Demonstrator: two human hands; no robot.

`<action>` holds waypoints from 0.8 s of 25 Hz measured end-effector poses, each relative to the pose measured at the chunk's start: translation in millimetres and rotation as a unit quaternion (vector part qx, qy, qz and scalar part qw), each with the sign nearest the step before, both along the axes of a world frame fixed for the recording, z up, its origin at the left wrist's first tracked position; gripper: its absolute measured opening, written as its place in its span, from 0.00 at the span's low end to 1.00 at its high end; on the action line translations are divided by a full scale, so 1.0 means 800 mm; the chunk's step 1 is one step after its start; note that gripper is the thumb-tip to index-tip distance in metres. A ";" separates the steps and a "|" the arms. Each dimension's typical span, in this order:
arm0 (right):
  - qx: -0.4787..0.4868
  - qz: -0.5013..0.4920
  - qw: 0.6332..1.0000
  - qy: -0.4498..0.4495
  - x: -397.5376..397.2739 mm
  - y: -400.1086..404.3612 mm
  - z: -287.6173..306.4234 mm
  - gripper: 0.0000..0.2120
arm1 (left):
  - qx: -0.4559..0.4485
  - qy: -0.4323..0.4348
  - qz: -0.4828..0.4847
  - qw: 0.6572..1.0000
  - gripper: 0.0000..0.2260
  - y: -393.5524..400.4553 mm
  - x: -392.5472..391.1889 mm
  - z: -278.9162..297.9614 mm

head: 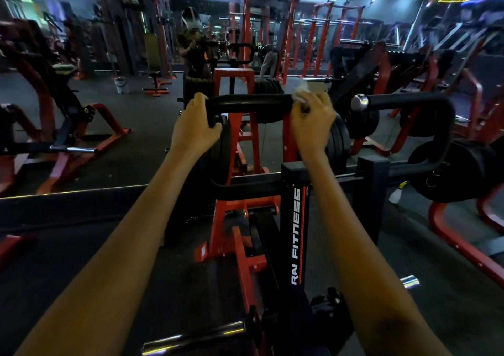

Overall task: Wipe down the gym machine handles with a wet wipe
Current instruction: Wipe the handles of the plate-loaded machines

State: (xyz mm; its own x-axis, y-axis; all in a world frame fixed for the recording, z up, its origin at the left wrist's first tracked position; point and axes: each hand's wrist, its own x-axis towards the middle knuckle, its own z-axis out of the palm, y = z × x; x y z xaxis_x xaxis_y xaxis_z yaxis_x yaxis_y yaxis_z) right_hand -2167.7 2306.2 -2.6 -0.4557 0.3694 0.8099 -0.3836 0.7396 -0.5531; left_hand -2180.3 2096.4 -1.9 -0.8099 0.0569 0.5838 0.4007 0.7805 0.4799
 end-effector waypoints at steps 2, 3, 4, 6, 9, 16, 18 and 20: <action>-0.077 -0.048 0.996 0.025 -0.004 0.027 0.001 0.08 | -0.002 0.004 0.001 1.000 0.19 0.000 0.000 0.000; -0.088 -0.065 0.994 0.018 -0.006 0.027 0.001 0.08 | -0.004 0.007 0.004 1.000 0.19 0.000 0.000 0.000; -0.080 -0.069 0.994 0.001 -0.007 0.020 0.000 0.08 | -0.006 0.010 0.008 1.000 0.19 0.001 0.000 0.000; -0.022 -0.032 0.999 -0.014 -0.004 -0.006 -0.001 0.08 | -0.007 0.013 0.014 1.000 0.19 0.001 0.000 -0.001; 0.045 0.013 0.999 0.000 0.003 -0.004 0.000 0.08 | -0.003 0.014 0.008 1.000 0.19 0.001 0.000 -0.001; 0.014 0.013 0.998 -0.053 0.001 -0.010 0.010 0.08 | -0.004 0.012 0.021 1.000 0.19 0.005 0.002 0.001; 0.052 0.080 0.995 -0.035 0.008 -0.047 0.008 0.08 | -0.002 0.008 0.025 1.000 0.19 0.004 0.003 0.002; 0.056 0.109 0.992 0.004 0.011 -0.050 0.006 0.08 | 0.001 -0.002 0.016 1.000 0.19 0.003 0.003 0.002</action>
